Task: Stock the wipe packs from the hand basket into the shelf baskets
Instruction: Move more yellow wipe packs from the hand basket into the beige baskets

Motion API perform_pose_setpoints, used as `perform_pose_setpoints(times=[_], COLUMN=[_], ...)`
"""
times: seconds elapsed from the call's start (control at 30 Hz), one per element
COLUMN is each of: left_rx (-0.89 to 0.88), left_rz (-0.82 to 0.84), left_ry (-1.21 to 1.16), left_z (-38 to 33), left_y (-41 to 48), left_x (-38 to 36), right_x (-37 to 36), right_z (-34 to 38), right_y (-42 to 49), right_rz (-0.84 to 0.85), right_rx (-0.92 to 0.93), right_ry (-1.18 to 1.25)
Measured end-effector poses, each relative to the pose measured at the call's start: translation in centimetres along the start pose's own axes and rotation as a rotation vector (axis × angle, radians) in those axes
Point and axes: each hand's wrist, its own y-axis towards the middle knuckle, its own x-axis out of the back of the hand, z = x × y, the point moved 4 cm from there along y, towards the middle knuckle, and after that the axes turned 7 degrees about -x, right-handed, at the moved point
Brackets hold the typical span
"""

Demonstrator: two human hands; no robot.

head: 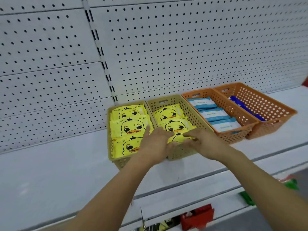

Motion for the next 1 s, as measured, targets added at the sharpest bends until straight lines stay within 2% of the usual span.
perform_pose_setpoints(times=[0.13, 0.3, 0.4, 0.63, 0.87, 1.0], left_rx=[-0.022, 0.023, 0.079, 0.22, 0.426, 0.562], left_rz=[-0.212, -0.416, -0.389, -0.172, -0.158, -0.146], left_ry=[-0.096, -0.273, -0.319, -0.367, -0.418, -0.458], left_z=[0.0, -1.1, -2.2, -1.9, 0.4, 2.3], left_y=[-6.7, -15.9, -21.2, -34.4, -49.5, -56.8], left_x=[-2.3, -5.8, -8.1, -14.3, -18.3, -19.4], right_x=[-3.4, -7.4, -10.1, -18.0, -26.2, -30.8], right_z=[0.8, 3.2, 4.6, 6.1, 11.2, 16.2], right_y=[-6.4, -15.3, -20.4, -31.1, -39.4, -42.0], right_rz=[-0.267, -0.358, -0.362, -0.19, 0.076, 0.284], right_rx=[0.073, -0.027, -0.058, -0.075, -0.133, -0.121], right_ry=[0.13, 0.444, 0.509, 0.425, 0.367, 0.262])
